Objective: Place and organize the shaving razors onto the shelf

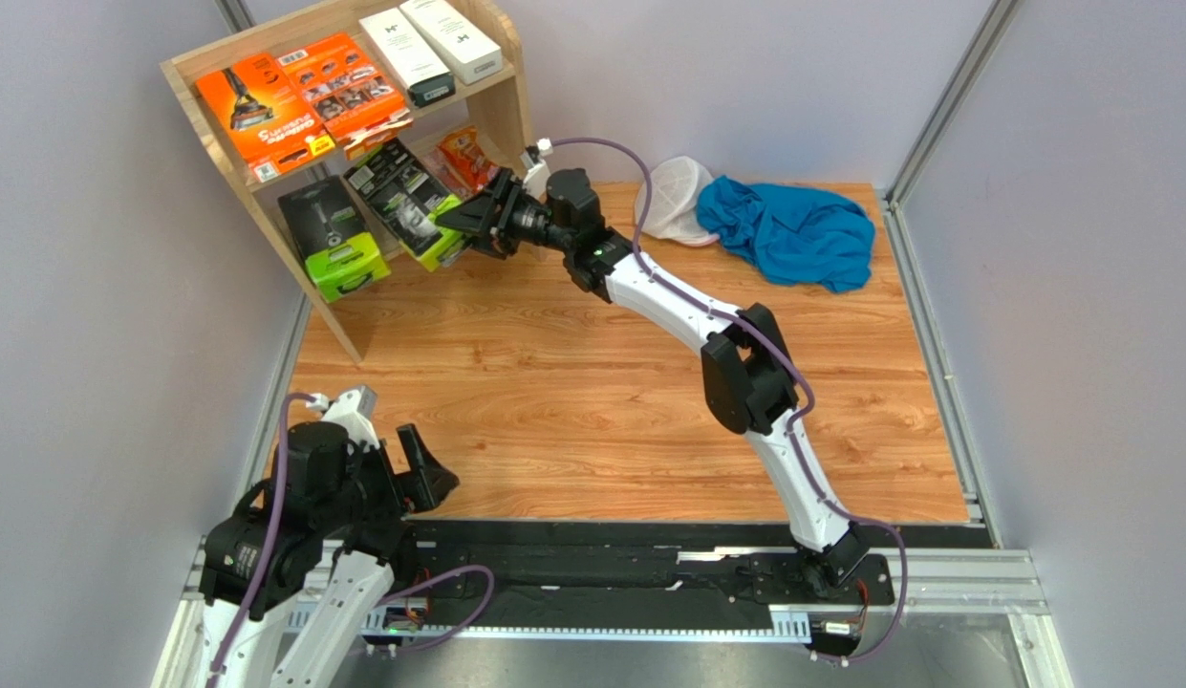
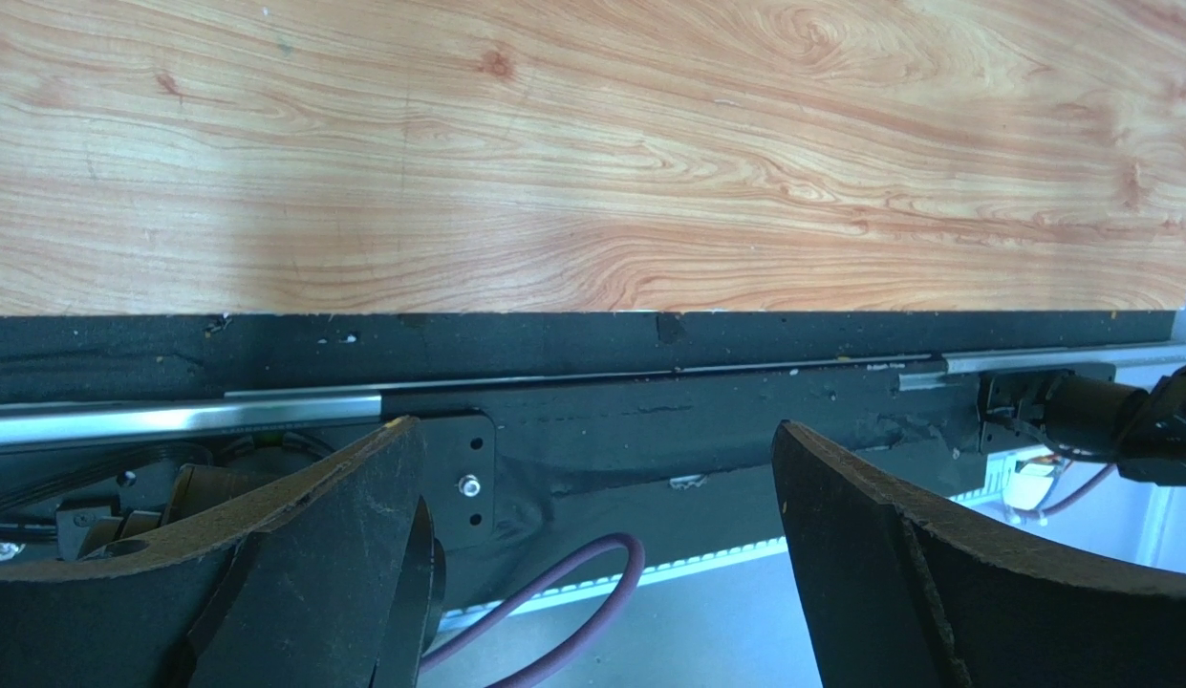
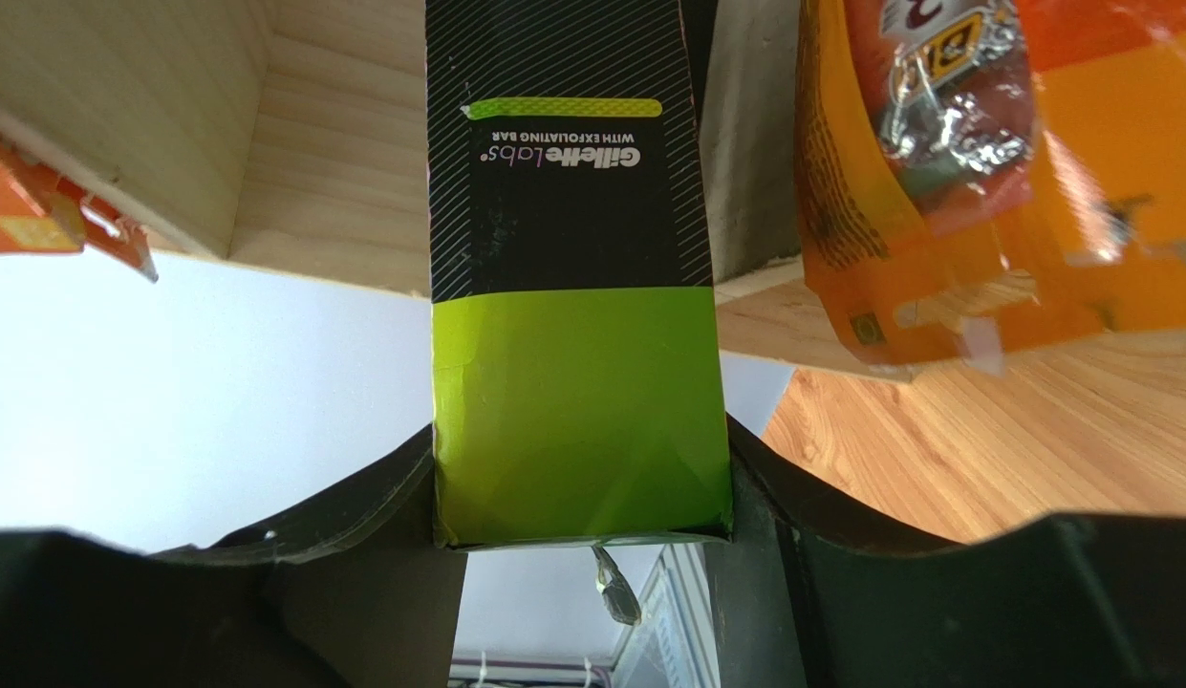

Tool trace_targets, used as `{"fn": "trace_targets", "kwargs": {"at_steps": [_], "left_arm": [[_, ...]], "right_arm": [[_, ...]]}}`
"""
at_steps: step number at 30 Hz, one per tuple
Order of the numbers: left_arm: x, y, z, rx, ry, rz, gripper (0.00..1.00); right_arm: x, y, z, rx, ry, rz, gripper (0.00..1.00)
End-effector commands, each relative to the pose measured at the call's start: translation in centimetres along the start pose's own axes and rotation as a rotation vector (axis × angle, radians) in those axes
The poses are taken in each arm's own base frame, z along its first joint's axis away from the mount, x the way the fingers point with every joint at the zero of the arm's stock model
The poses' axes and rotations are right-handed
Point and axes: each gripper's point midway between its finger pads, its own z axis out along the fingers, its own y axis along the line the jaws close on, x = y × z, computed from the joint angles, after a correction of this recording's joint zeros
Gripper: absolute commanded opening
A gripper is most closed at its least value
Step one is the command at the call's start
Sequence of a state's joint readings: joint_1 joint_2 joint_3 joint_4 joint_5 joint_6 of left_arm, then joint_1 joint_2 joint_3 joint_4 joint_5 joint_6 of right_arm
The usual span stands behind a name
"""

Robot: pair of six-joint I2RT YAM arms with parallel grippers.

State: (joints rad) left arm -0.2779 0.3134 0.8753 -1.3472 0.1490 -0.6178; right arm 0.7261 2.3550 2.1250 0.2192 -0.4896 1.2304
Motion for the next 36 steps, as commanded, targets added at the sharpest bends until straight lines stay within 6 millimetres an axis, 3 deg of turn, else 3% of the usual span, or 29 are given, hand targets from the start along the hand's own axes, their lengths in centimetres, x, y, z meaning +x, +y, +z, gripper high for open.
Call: {"fn": "trace_targets", "kwargs": {"at_steps": [1,3,10,23,29,36], "left_arm": [[0.0,-0.1,-0.5,0.015,-0.019,0.006,0.99],[0.0,-0.1,-0.6,0.017,-0.022,0.007,0.99],[0.0,-0.2,-0.7,0.024,-0.025,0.017,0.99],[0.1,0.1,-0.8,0.011,-0.031,0.021,0.99],[0.1,0.2,-0.9,0.011,-0.033,0.023,0.99],[0.1,0.1,-1.0,0.014,-0.035,0.022,0.99]], "right_arm": [[-1.6,6.8,0.9,-0.138,-0.062,-0.055,0.0],[-1.6,5.6,1.4,-0.114,-0.065,-0.028,0.0],[-1.7,4.6,2.3,-0.09,-0.077,0.013,0.0],[-1.0,5.0,3.5,-0.091,-0.08,0.06,0.11],[-0.5,5.5,3.9,-0.109,-0.08,0.07,0.23],[0.1,4.9,4.0,-0.077,-0.067,0.073,0.45]]}}
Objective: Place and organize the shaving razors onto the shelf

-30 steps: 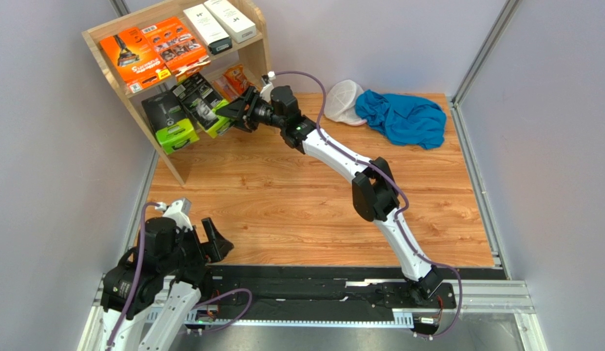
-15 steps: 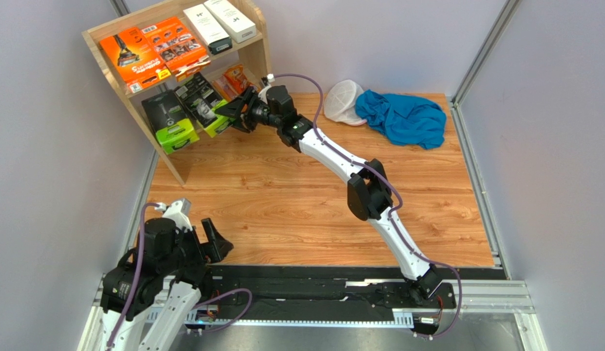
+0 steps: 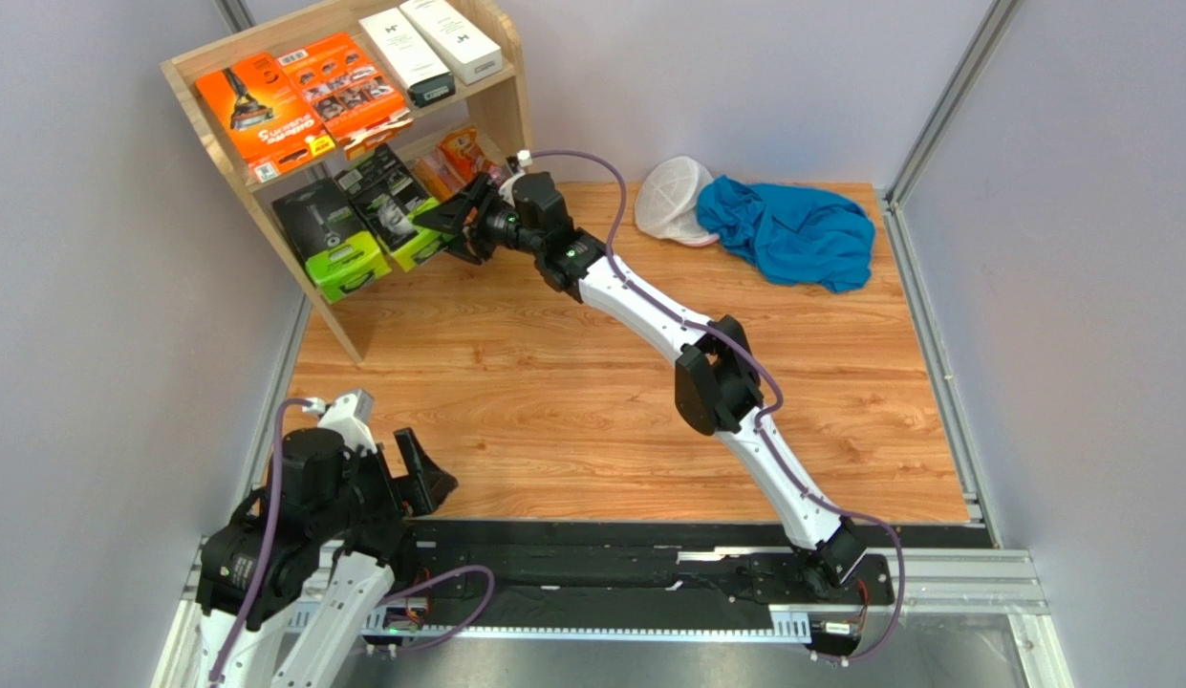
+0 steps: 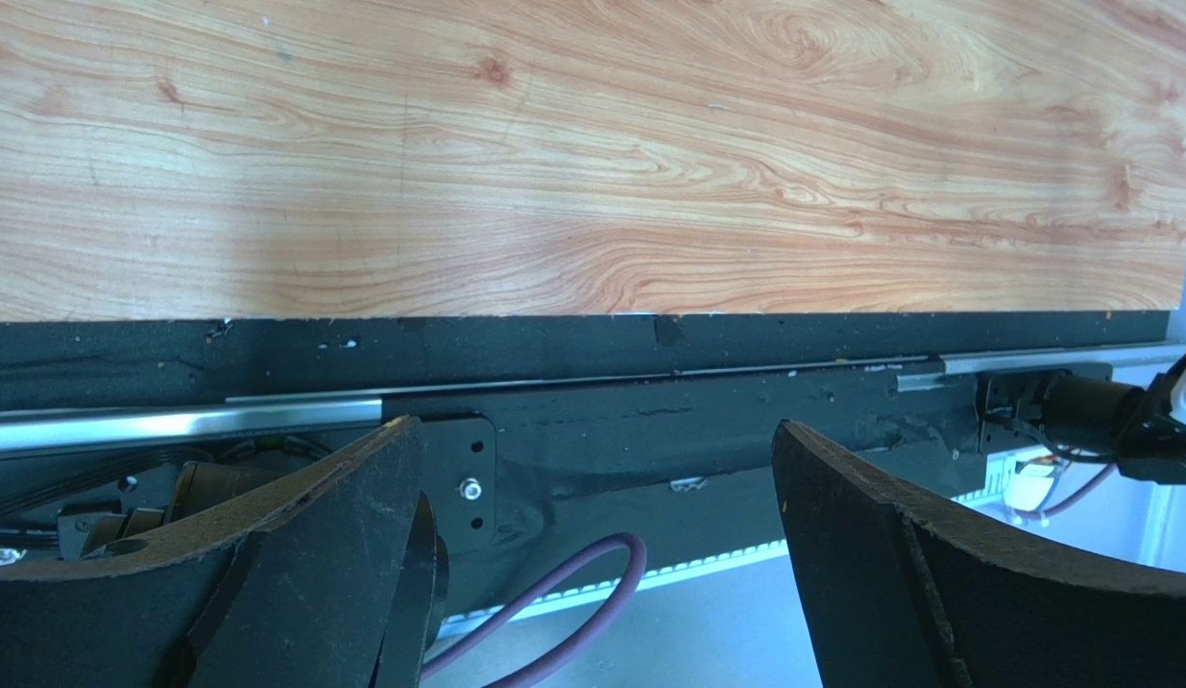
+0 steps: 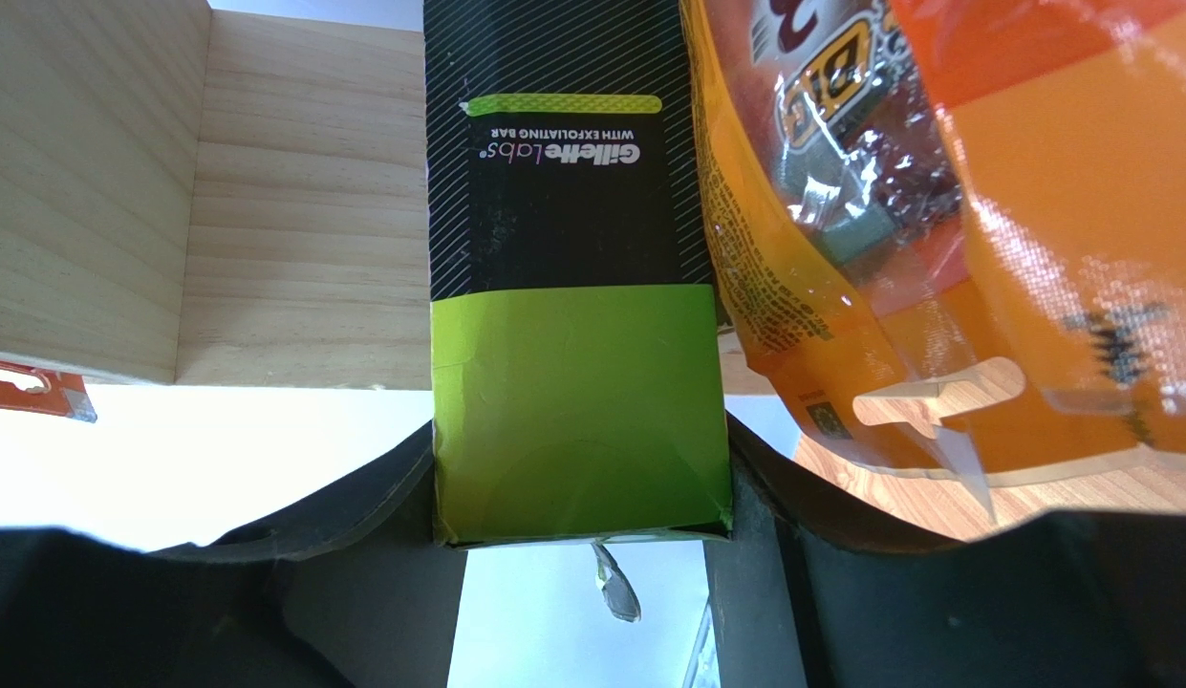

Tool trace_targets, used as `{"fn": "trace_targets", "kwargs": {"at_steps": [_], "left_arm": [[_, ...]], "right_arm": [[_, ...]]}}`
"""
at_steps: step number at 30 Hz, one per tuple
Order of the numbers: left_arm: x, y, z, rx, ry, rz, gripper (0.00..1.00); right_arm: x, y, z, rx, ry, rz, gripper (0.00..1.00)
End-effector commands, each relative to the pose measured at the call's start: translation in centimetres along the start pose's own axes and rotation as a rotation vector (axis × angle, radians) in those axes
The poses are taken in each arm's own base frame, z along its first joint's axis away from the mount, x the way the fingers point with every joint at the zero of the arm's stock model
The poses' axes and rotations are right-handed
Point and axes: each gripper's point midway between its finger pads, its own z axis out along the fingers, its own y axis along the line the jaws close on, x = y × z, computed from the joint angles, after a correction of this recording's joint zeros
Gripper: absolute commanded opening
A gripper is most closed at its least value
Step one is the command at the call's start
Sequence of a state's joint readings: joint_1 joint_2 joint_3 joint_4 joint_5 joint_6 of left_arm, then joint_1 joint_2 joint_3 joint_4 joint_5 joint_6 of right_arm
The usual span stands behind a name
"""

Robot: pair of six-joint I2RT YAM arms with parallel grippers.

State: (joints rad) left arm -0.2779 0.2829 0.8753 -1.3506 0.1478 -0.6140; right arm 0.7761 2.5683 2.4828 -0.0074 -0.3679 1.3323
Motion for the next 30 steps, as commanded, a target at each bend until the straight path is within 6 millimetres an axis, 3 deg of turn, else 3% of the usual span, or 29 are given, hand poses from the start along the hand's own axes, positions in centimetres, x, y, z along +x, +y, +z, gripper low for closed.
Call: {"fn": "trace_targets", "kwargs": {"at_steps": [1,5,8,12,21,22,23,30], "left_arm": [[0.1,0.1,-0.7,0.0,-0.011,0.014,0.99],[0.2,0.2,-0.8,-0.006,-0.012,0.013,0.99],[0.1,0.2,-0.9,-0.005,-0.017,0.014,0.99],[0.2,0.2,-1.0,-0.002,-0.02,0.016,0.99],[0.2,0.2,-1.1,0.002,-0.026,0.019,0.99],[0.2,0.2,-1.1,0.004,-0.027,0.019,0.99],[0.2,0.2,-1.1,0.004,-0.026,0.019,0.99],[0.2,0.2,-1.1,0.006,-0.029,0.023,0.99]], "right_arm": [[0.4,7.0,-0.9,-0.168,-0.01,-0.057,0.47],[0.3,7.9,-1.4,-0.174,-0.019,-0.076,0.55],[0.3,7.6,-1.5,-0.157,-0.025,-0.085,0.61],[0.3,7.9,-1.8,-0.164,-0.025,-0.093,0.75],[0.7,7.9,-2.5,-0.192,-0.019,-0.074,0.84],[0.6,9.1,-3.1,-0.212,-0.025,-0.082,0.85],[0.8,8.1,-3.1,-0.193,-0.021,-0.076,0.85],[1.8,8.4,-4.7,-0.201,-0.007,-0.082,0.87]]}}
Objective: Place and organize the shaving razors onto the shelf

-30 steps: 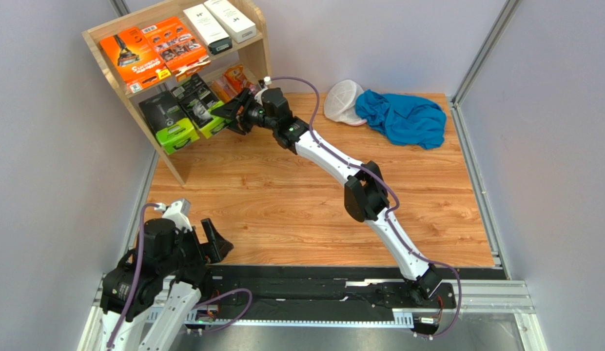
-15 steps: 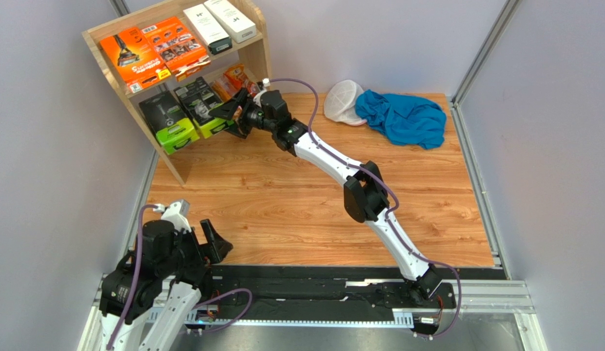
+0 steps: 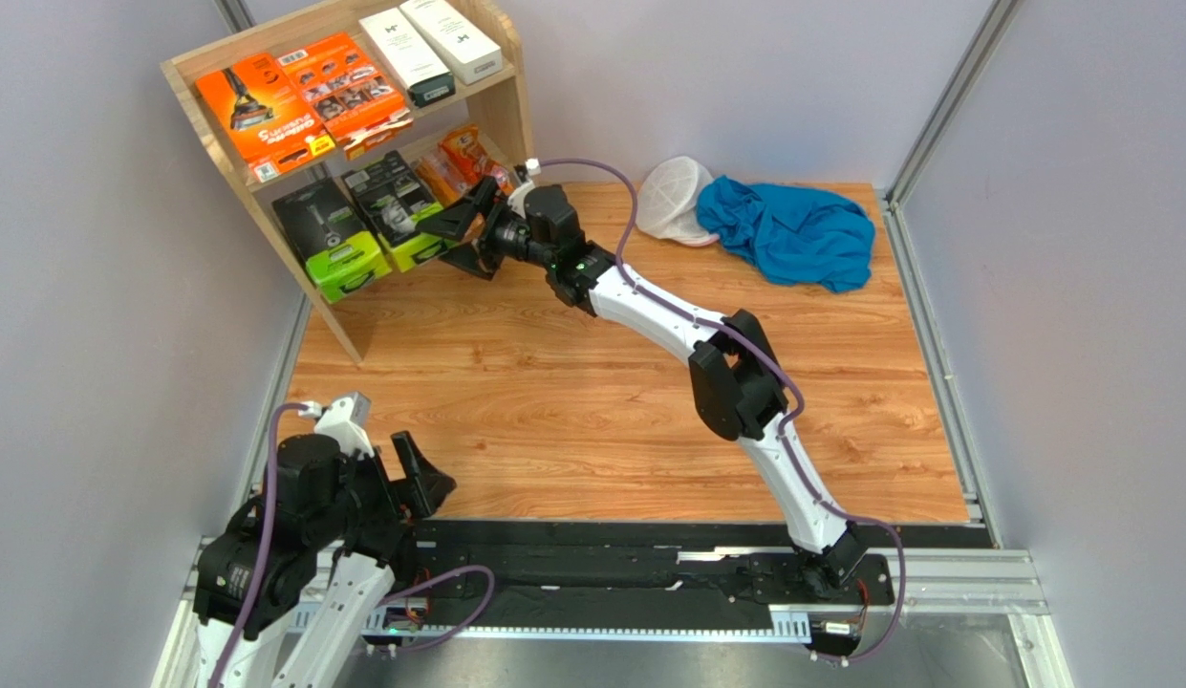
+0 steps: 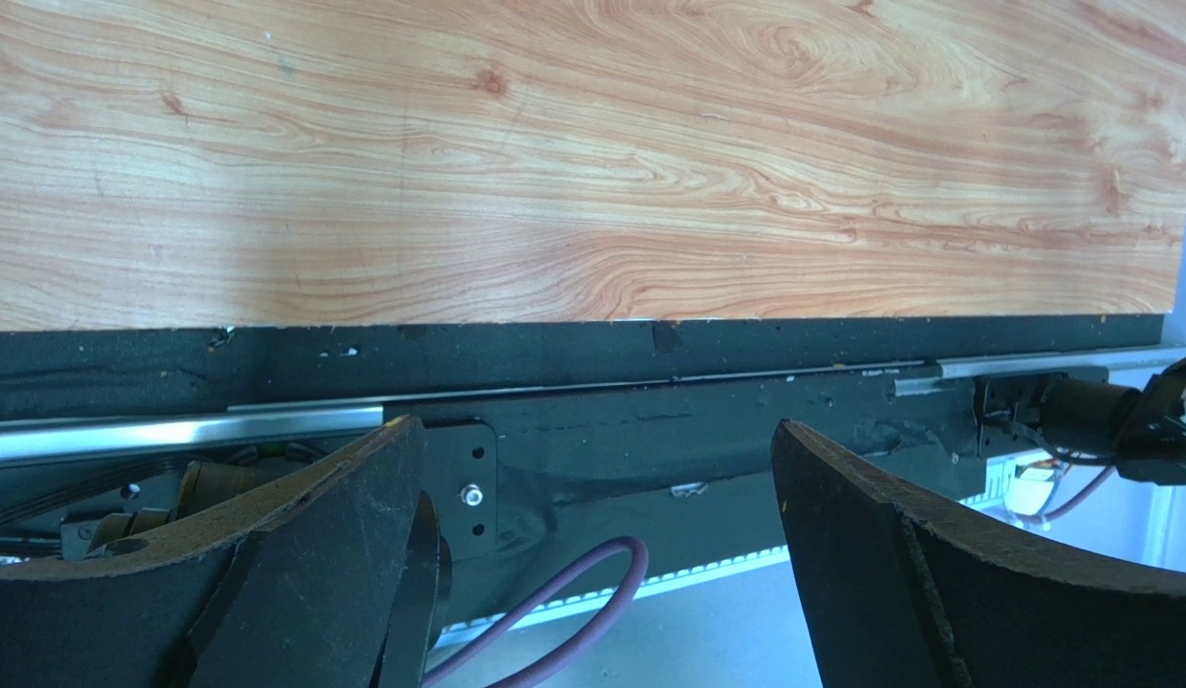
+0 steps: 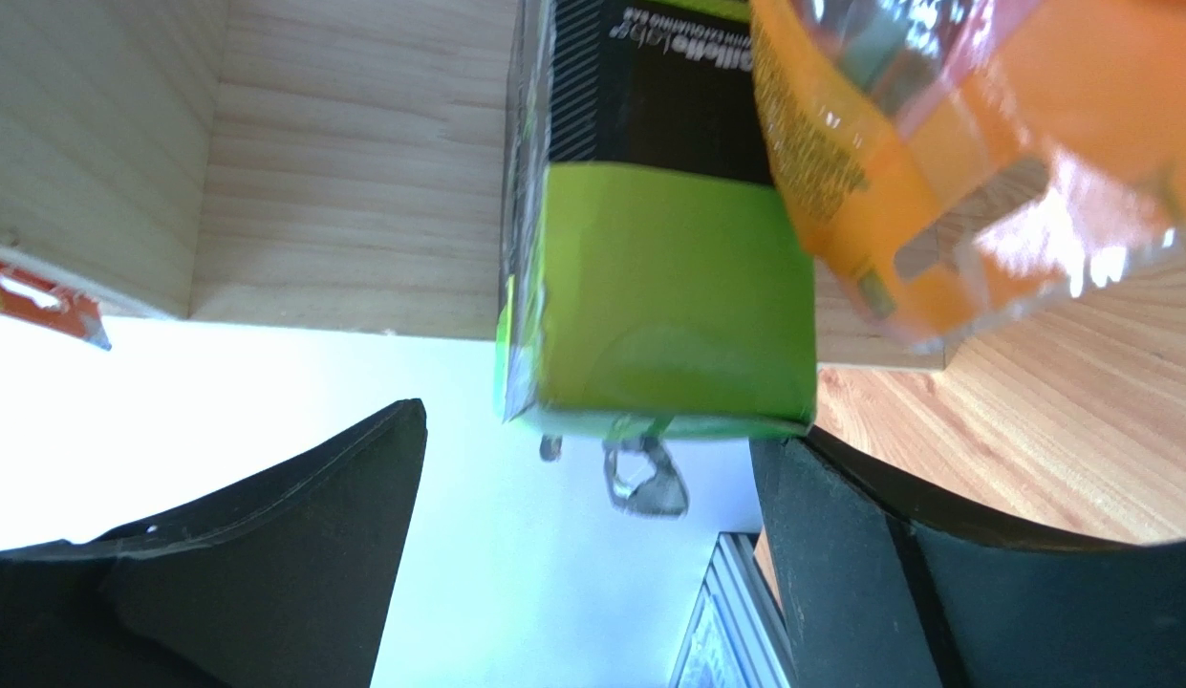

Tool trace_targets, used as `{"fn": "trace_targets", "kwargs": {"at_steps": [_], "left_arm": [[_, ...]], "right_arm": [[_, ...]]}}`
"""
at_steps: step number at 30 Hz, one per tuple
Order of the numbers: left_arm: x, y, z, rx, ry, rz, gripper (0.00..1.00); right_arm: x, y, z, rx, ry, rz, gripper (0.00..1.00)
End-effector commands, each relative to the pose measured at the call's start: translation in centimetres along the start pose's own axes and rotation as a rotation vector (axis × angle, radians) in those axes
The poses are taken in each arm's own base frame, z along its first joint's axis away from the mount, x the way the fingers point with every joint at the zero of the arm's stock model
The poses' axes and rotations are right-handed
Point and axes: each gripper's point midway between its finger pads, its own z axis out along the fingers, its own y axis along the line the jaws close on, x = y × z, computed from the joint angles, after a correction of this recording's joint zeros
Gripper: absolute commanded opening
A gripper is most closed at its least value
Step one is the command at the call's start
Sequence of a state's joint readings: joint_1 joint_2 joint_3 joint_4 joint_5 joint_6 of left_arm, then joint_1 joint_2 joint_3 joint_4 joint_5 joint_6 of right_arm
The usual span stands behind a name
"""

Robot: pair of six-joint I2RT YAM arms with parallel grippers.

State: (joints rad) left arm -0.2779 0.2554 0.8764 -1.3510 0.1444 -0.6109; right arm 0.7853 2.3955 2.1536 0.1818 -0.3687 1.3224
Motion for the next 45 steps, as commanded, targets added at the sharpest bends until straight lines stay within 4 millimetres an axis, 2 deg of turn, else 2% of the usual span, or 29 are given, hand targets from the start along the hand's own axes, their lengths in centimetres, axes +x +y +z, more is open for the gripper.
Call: {"fn": "trace_targets", "kwargs": {"at_steps": [1,6,11,14,16,17,22,26,28,33,37,45], "left_arm": [[0.2,0.2,-0.9,-0.005,-0.005,0.014,0.99],[0.2,0.2,-0.9,-0.006,-0.009,0.01,0.99],[0.2,0.2,-0.9,-0.007,-0.008,0.011,0.99],[0.2,0.2,-1.0,-0.005,-0.007,0.01,0.99],[0.3,0.2,-1.0,-0.006,-0.004,0.011,0.99],[0.3,0.2,-1.0,-0.006,-0.004,0.012,0.99],[0.5,0.6,-1.2,-0.023,-0.007,0.013,0.99],[0.5,0.6,-1.3,-0.02,-0.013,0.013,0.99],[0.5,0.5,-1.3,-0.018,-0.011,0.013,0.99],[0.5,0.5,-1.3,-0.013,-0.012,0.014,0.99],[0.5,0.5,-1.3,-0.014,-0.014,0.016,0.99],[0.4,0.5,-1.2,-0.014,-0.016,0.015,0.99]], "right_arm": [[0.2,8.0,-2.5,-0.17,-0.012,-0.058,0.87],[1.0,7.9,-3.4,-0.179,0.004,-0.059,0.87],[1.0,8.1,-3.2,-0.201,0.01,-0.056,0.83],[0.6,8.1,-2.3,-0.198,0.007,-0.061,0.82],[0.6,6.1,-1.2,-0.159,0.02,-0.046,0.82],[0.3,7.3,-1.0,-0.184,0.018,-0.055,0.82],[-0.1,6.6,0.2,-0.18,0.013,-0.041,0.81],[-0.2,6.1,0.4,-0.163,0.007,-0.043,0.81],[-0.1,6.0,0.4,-0.166,0.017,-0.046,0.8],[0.5,7.8,-1.2,-0.211,0.013,-0.085,0.8],[0.5,8.5,-1.8,-0.215,0.006,-0.104,0.8],[1.2,8.4,-2.3,-0.244,0.025,-0.092,0.79]]}}
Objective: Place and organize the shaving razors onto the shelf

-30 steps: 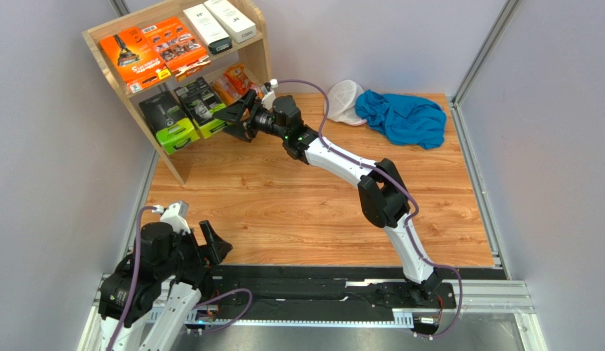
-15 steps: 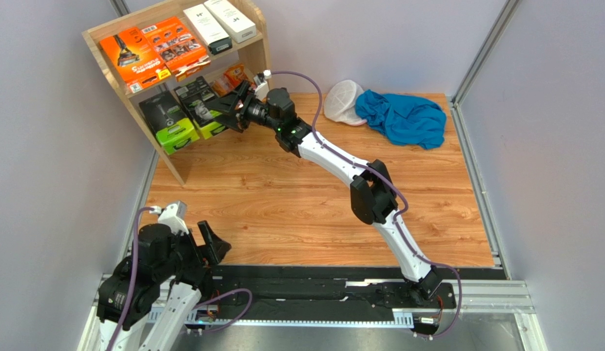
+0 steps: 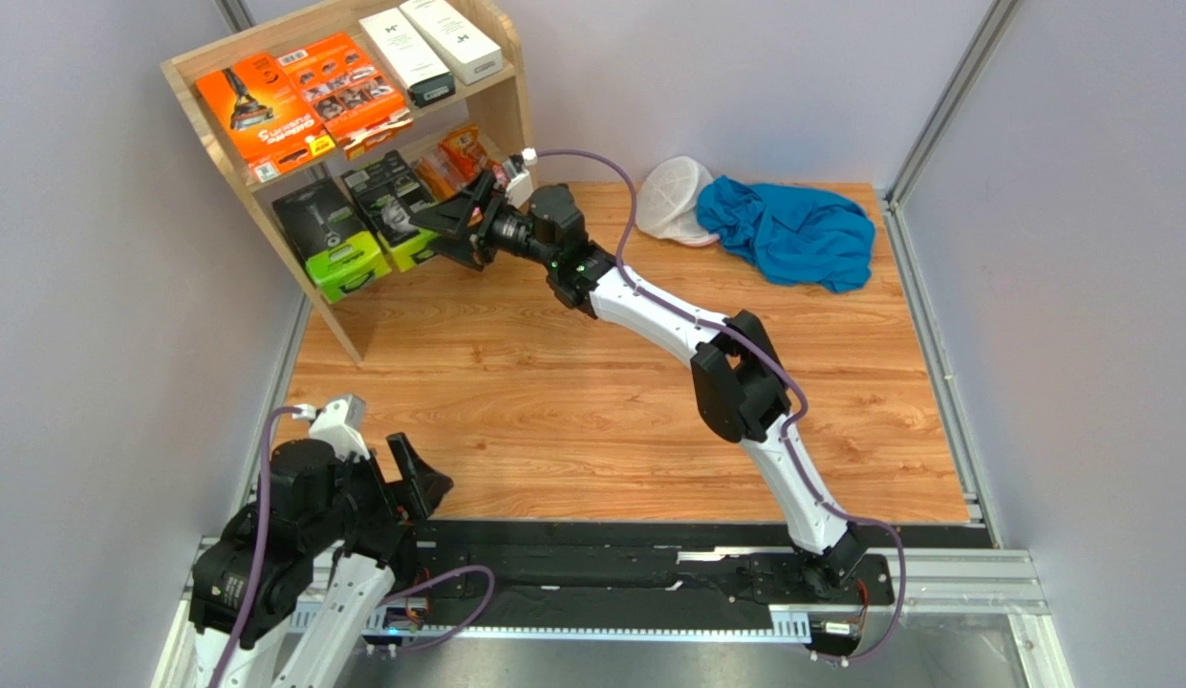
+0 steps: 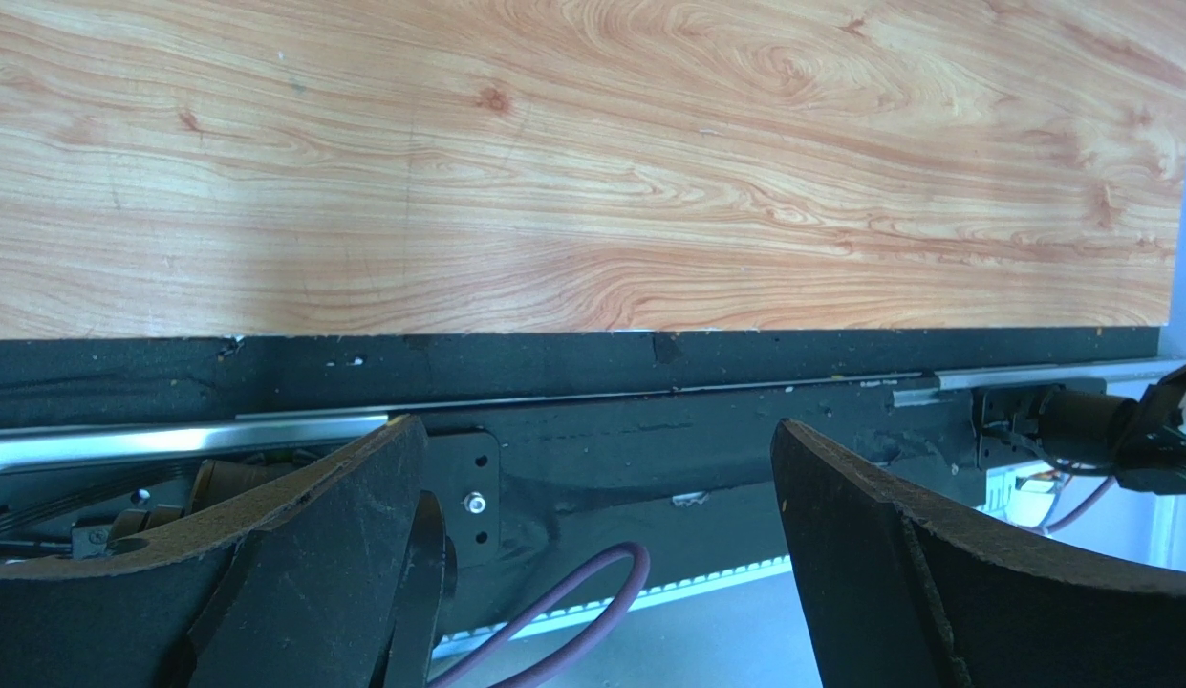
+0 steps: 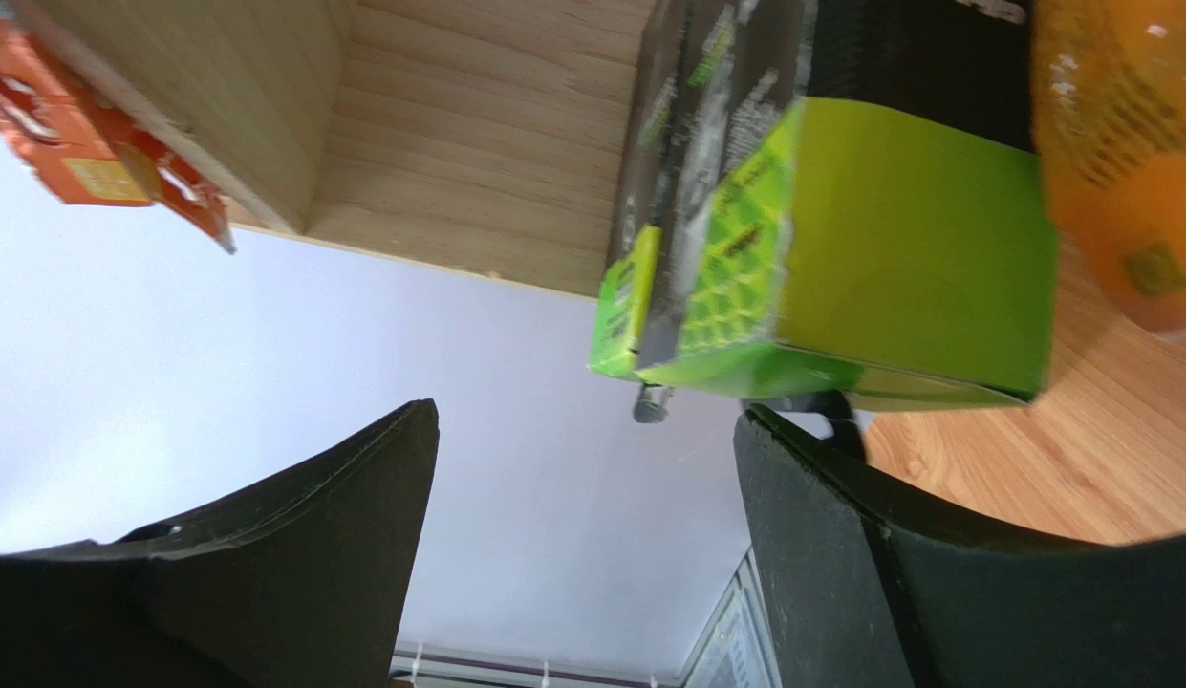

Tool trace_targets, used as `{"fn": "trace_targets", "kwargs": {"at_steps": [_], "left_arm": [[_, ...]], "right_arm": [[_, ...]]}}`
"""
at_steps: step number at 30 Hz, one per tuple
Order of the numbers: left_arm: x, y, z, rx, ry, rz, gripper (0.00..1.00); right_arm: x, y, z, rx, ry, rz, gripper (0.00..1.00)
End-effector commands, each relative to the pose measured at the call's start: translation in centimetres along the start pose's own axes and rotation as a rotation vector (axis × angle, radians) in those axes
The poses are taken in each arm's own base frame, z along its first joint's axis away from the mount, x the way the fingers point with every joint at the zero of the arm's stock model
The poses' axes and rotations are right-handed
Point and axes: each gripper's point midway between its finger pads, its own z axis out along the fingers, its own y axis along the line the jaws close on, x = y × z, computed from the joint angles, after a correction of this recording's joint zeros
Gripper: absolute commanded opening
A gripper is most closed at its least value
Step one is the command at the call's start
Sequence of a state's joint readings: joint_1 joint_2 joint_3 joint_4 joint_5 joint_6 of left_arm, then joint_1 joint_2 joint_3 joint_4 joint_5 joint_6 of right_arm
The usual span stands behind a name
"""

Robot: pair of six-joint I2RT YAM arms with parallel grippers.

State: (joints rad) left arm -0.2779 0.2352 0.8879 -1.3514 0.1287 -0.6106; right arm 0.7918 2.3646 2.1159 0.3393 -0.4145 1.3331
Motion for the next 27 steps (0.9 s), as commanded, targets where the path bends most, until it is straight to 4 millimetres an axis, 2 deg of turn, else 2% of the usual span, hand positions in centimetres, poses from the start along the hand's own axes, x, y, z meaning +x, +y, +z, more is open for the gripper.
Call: {"fn": "trace_targets", "kwargs": {"at_steps": [1,8,13,15,16,24,27], "left_arm": [[0.8,0.5,-0.9,-0.017,0.021,0.01,0.99],[0.7,0.4,-0.9,-0.014,0.017,0.009,0.99],[0.7,0.3,-0.9,-0.006,0.018,0.007,0.99],[0.7,0.2,-0.9,-0.002,0.017,0.009,0.99],[0.7,0.1,-0.9,0.0,0.017,0.007,0.99],[0.6,-0.1,-1.0,0.01,0.015,0.013,0.99],[0.5,-0.2,-1.2,0.017,0.013,0.015,0.99]], "right_arm": [[0.5,4.5,-0.9,-0.09,0.007,-0.046,0.79],[0.4,2.8,-0.8,-0.066,0.0,-0.032,0.79],[0.0,2.7,0.1,-0.07,-0.002,-0.028,0.79],[0.1,1.7,0.6,-0.052,0.0,-0.021,0.79],[-0.3,2.4,0.8,-0.067,-0.008,-0.028,0.79],[-1.1,0.0,2.4,-0.044,-0.026,0.005,0.78],[-1.6,0.2,2.7,-0.055,-0.044,0.007,0.78]]}}
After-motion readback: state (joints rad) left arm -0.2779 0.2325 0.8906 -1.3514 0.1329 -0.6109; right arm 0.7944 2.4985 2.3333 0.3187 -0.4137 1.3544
